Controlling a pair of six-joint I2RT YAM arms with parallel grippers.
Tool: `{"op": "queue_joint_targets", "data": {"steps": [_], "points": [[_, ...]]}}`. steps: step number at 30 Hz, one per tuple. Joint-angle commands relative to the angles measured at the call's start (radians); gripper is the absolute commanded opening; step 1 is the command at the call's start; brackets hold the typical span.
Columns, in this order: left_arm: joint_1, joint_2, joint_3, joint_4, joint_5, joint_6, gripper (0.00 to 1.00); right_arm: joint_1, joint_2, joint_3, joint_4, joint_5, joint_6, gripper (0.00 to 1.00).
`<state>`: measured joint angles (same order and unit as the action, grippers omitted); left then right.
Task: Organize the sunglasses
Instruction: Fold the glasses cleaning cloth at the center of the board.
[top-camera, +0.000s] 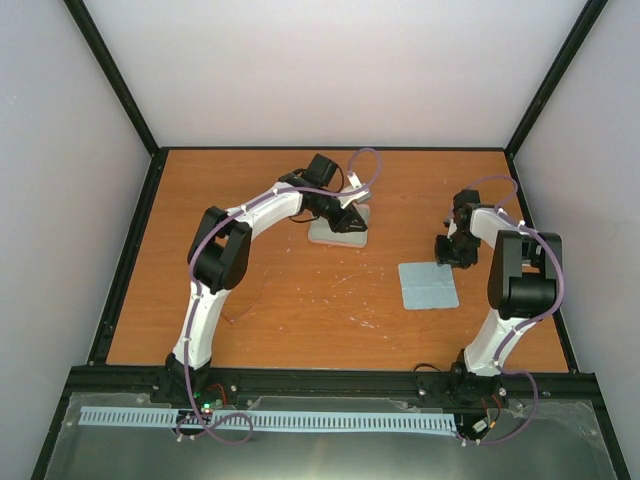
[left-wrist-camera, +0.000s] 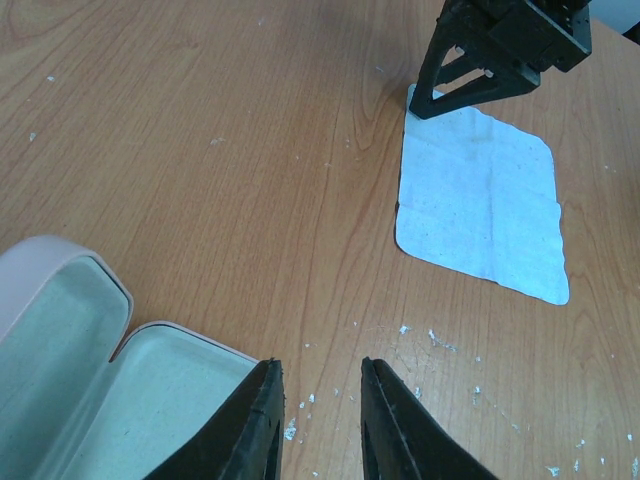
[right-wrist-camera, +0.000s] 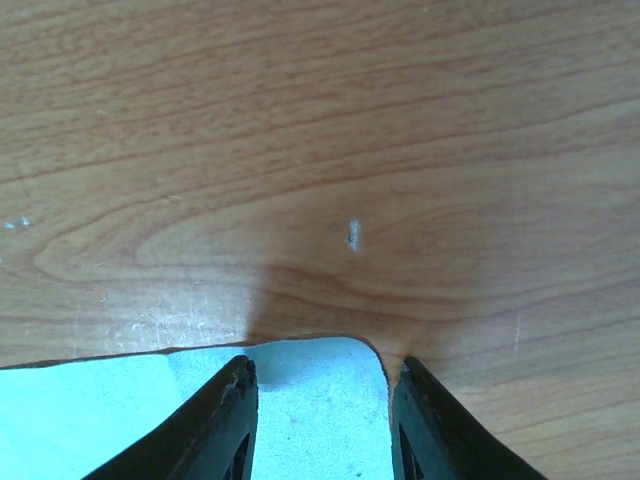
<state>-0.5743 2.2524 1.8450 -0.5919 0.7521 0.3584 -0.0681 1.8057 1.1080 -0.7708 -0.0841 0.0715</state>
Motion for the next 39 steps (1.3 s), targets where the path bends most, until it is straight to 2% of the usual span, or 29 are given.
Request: {"op": "queue_joint_targets", "data": {"steps": [1, 17, 22, 27, 32, 39], "points": [[-0.001, 0.017, 0.031, -0.002, 0.003, 0.022, 0.24, 0.027, 0.047, -0.002, -0.010, 0.048, 0.000, 0.35], [-0.005, 0.016, 0.022, 0.005, -0.001, 0.029, 0.24, 0.031, 0.071, 0.004, -0.028, 0.057, 0.008, 0.14], [-0.021, 0.023, 0.025, 0.002, -0.005, 0.028, 0.24, 0.039, 0.084, 0.009, -0.038, 0.059, 0.016, 0.03], [-0.055, 0.045, 0.057, -0.005, 0.003, 0.031, 0.27, 0.039, 0.059, 0.011, -0.038, 0.062, 0.053, 0.03], [-0.110, 0.104, 0.133, -0.017, -0.019, 0.032, 0.35, 0.039, 0.043, -0.005, -0.006, -0.030, 0.125, 0.03], [-0.166, 0.155, 0.160, -0.025, -0.103, 0.022, 0.35, 0.049, 0.049, -0.031, 0.016, -0.073, 0.187, 0.03]]}}
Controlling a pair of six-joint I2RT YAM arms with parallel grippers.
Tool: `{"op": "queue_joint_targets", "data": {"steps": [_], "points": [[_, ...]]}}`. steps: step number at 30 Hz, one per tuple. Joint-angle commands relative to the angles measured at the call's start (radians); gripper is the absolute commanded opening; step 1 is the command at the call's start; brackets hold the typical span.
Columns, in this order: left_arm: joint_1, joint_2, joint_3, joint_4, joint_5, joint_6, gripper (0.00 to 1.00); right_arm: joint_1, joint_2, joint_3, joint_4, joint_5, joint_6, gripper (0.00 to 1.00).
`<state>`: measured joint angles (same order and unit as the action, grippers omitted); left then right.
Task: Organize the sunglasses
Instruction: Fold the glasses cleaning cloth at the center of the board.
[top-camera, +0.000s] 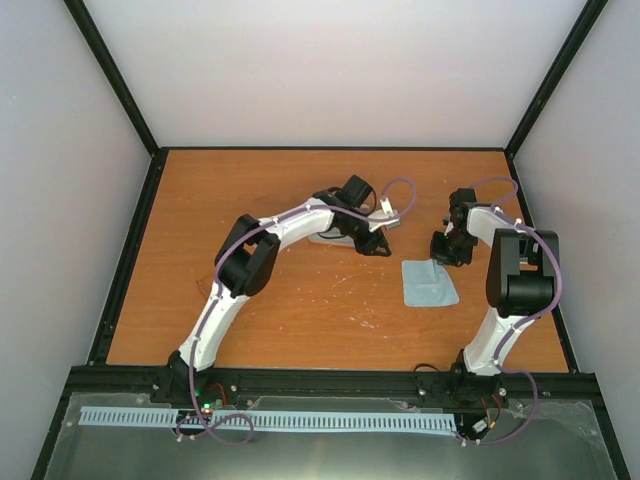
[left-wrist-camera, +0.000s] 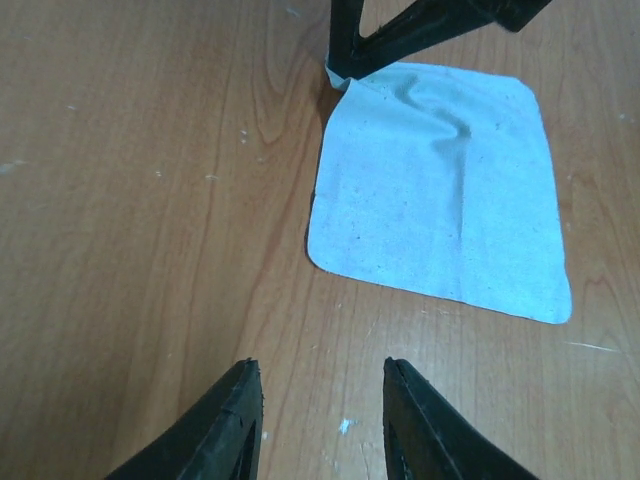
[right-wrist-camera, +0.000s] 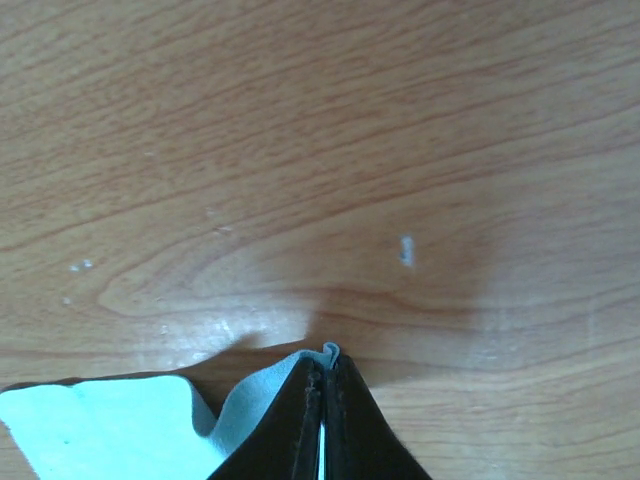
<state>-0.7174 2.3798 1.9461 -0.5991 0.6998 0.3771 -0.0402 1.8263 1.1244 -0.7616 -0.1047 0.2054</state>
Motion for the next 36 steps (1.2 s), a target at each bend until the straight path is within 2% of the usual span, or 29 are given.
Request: {"op": "queue_joint_targets", "data": {"steps": [1, 7, 18, 28, 36], "points": [[-0.027, 0.032, 0.064, -0.020, -0.058, -0.001, 0.35, 0.023, 0.028, -0.050, 0.002, -0.042, 0.056, 0.03], [-0.072, 0.047, 0.082, 0.000, -0.119, -0.008, 0.38, 0.023, 0.014, -0.051, -0.037, 0.056, 0.083, 0.03], [-0.137, 0.097, 0.122, 0.006, -0.184, -0.016, 0.42, 0.023, -0.034, -0.071, -0.025, 0.036, 0.130, 0.03], [-0.142, 0.181, 0.233, -0.024, -0.235, -0.058, 0.42, 0.026, -0.055, -0.068, -0.017, 0.025, 0.129, 0.03], [-0.153, 0.188, 0.238, -0.029, -0.235, -0.048, 0.42, 0.028, -0.063, -0.066, -0.018, 0.031, 0.134, 0.03]]}}
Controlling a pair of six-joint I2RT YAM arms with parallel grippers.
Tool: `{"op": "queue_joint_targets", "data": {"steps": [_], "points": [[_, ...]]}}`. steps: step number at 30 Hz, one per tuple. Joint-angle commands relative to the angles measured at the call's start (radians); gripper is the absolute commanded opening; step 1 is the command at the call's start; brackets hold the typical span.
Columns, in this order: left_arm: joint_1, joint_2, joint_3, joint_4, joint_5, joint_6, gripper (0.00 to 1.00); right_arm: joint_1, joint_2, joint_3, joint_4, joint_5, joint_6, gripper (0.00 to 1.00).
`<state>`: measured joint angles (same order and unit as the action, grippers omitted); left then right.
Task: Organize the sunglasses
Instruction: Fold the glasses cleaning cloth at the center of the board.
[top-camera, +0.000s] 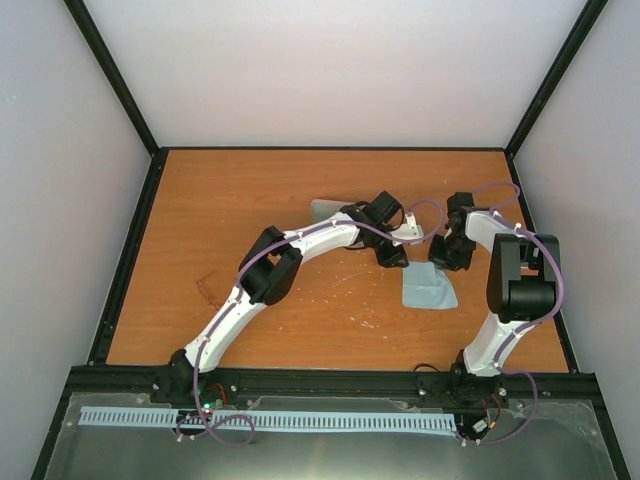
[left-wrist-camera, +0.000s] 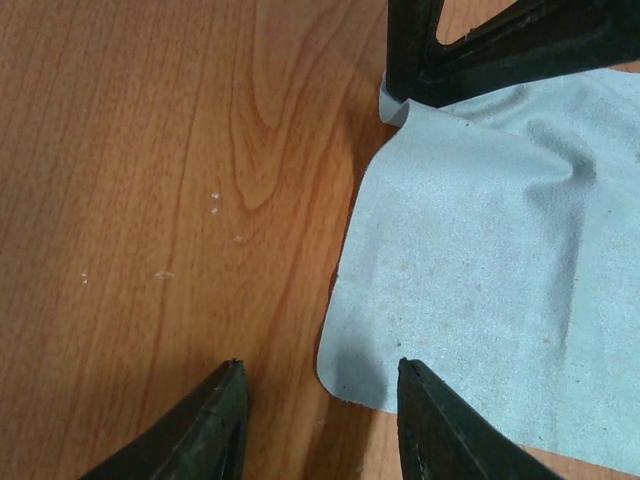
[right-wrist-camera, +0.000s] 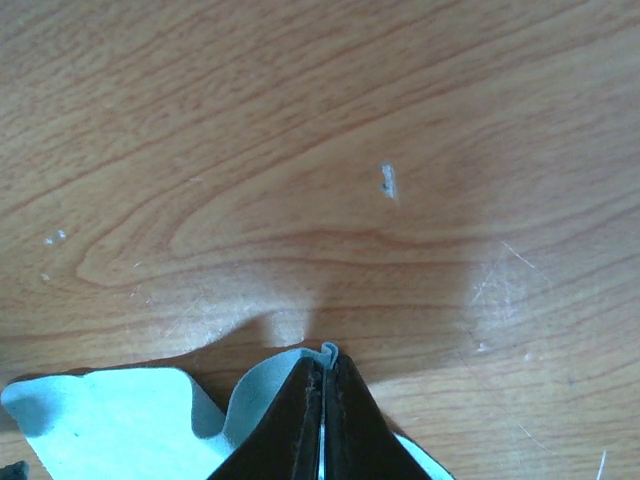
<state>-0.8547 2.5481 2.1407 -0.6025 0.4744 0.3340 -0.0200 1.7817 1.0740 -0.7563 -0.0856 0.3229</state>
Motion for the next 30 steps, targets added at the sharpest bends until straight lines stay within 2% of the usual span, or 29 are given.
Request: {"op": "queue_joint_targets", "data": {"steps": [1, 7, 15, 24, 30], "points": [[-0.018, 0.020, 0.044, -0.029, -0.009, -0.002, 0.43, 0.008, -0.019, -0.016, -0.023, 0.012, 0.020, 0.03], [-0.052, 0.020, 0.024, -0.045, -0.027, 0.022, 0.41, 0.008, -0.031, -0.020, -0.019, 0.019, 0.020, 0.03], [-0.090, 0.016, -0.039, -0.032, -0.135, 0.064, 0.38, 0.008, -0.055, -0.054, -0.001, 0.014, 0.024, 0.03], [-0.089, 0.013, -0.077, -0.042, -0.234, 0.076, 0.15, 0.008, -0.063, -0.057, 0.006, 0.043, 0.019, 0.03], [-0.084, 0.009, -0.085, -0.043, -0.236, 0.080, 0.04, 0.008, -0.067, -0.052, 0.002, 0.051, 0.016, 0.03]]}}
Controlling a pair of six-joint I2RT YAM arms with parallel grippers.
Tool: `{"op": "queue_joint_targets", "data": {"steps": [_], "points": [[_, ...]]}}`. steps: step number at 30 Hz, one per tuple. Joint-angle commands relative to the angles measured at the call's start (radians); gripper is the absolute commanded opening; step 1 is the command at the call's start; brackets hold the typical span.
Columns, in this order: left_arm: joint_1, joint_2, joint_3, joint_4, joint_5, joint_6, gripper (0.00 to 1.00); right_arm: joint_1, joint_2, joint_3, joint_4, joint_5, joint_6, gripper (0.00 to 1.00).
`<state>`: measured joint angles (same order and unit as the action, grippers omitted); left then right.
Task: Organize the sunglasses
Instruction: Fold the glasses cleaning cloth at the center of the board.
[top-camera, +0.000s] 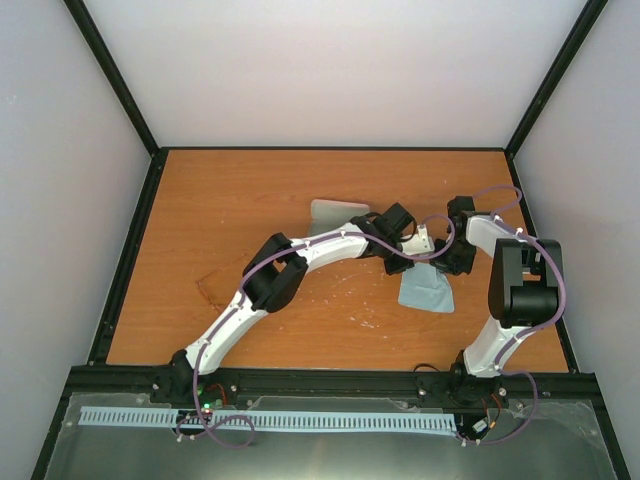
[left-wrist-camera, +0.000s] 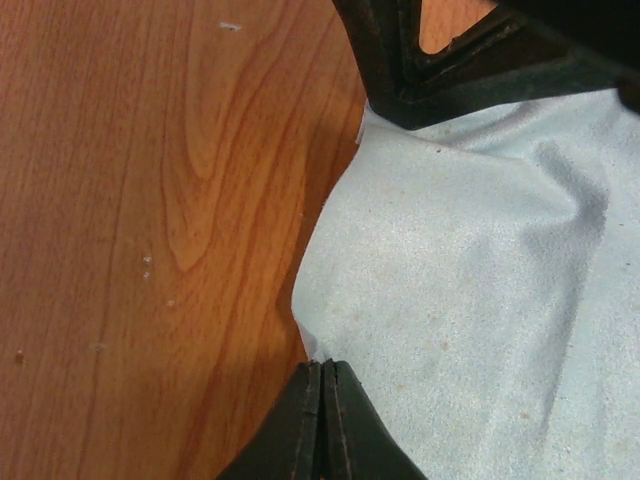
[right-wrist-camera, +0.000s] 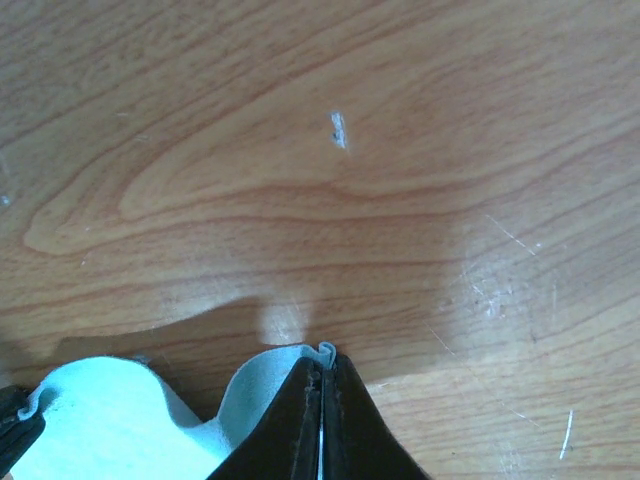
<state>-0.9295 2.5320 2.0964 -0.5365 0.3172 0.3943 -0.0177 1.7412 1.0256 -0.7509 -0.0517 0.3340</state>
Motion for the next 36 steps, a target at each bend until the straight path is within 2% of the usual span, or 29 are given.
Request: {"op": "queue_joint_targets", "data": {"steps": [1, 12, 19, 26, 36], "points": [[-0.008, 0.024, -0.042, -0.110, -0.078, 0.018, 0.01, 0.005, -0.029, -0.004, -0.004, 0.019, 0.005, 0.03], [0.035, -0.045, -0.110, -0.051, -0.088, -0.005, 0.01, 0.004, -0.077, -0.017, 0.056, -0.003, -0.019, 0.03], [0.099, -0.074, -0.152, 0.019, -0.119, 0.043, 0.01, 0.004, -0.026, -0.012, 0.132, -0.100, -0.006, 0.03], [0.136, -0.080, -0.130, 0.047, -0.108, 0.064, 0.01, 0.004, 0.011, 0.016, 0.190, -0.171, -0.005, 0.03], [0.146, -0.154, -0.205, 0.134, -0.056, 0.052, 0.01, 0.004, -0.002, 0.034, 0.258, -0.225, -0.008, 0.04]]}}
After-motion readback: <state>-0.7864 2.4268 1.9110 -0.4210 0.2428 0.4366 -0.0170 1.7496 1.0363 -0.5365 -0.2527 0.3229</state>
